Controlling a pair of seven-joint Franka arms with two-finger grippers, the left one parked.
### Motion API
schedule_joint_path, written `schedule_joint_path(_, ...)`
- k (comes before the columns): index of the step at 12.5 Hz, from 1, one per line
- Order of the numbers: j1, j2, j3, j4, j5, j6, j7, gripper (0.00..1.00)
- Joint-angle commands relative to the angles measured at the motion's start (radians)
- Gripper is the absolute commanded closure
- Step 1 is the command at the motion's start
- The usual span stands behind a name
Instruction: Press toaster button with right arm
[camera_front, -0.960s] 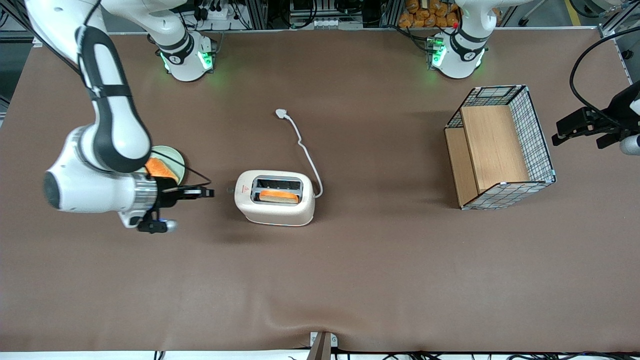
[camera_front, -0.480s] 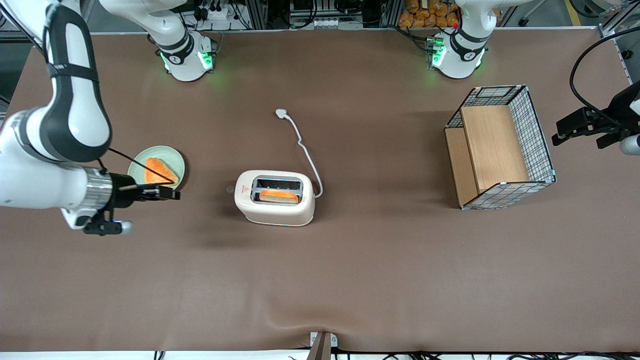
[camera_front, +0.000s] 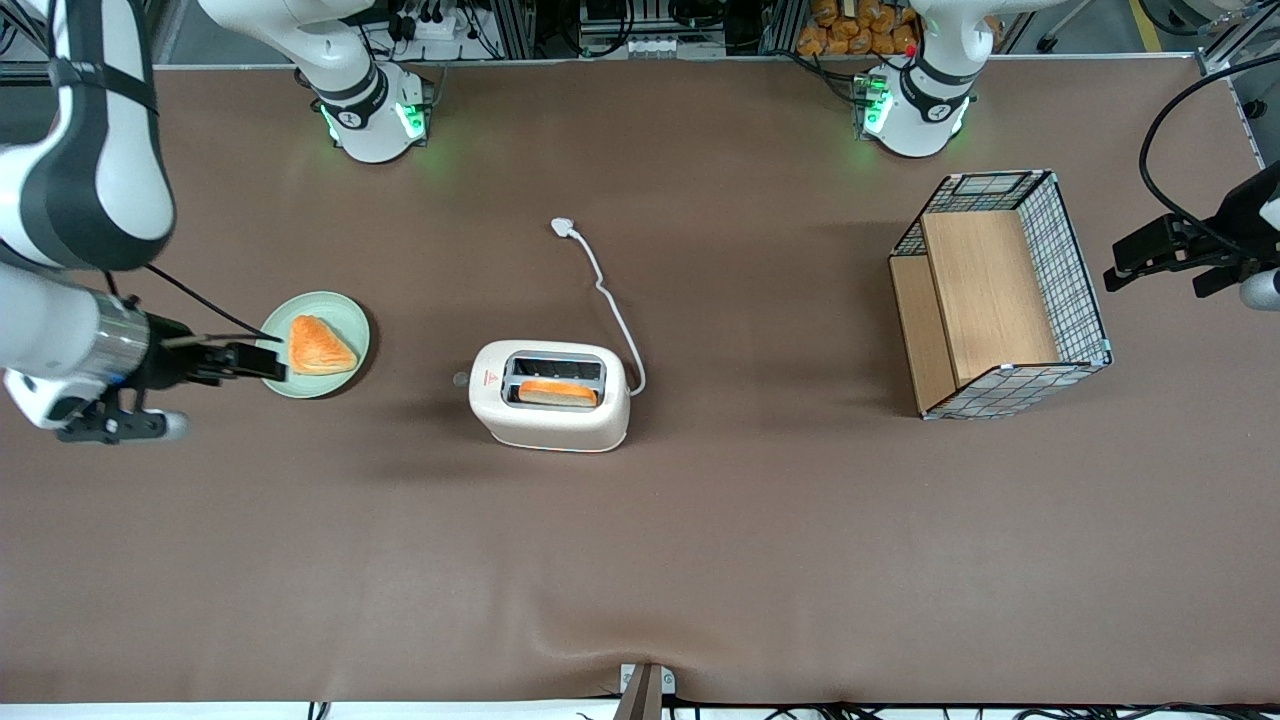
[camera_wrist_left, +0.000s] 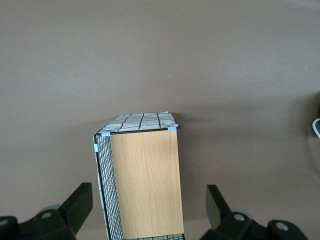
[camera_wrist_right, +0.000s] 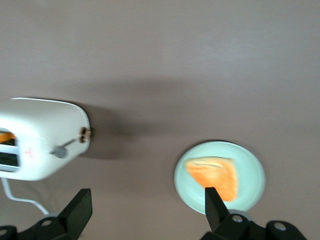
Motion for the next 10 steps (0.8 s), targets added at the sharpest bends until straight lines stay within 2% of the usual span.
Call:
schedule_joint_path(1,-0.022,-0.129,0.010,-0.089,-0.071,-0.007,-0.030,0.00)
schedule_joint_path(6,-0.086,-0.192,0.024,-0.089,-0.084,-0.082,-0.027,0.00)
schedule_joint_path(9,-0.201,-0.233,0.145,-0.091,-0.090,-0.123,-0.012,0.00)
schedule_joint_path(10,-0.206,-0.244,0.158,-0.091,-0.114,-0.135,0.011,0.00)
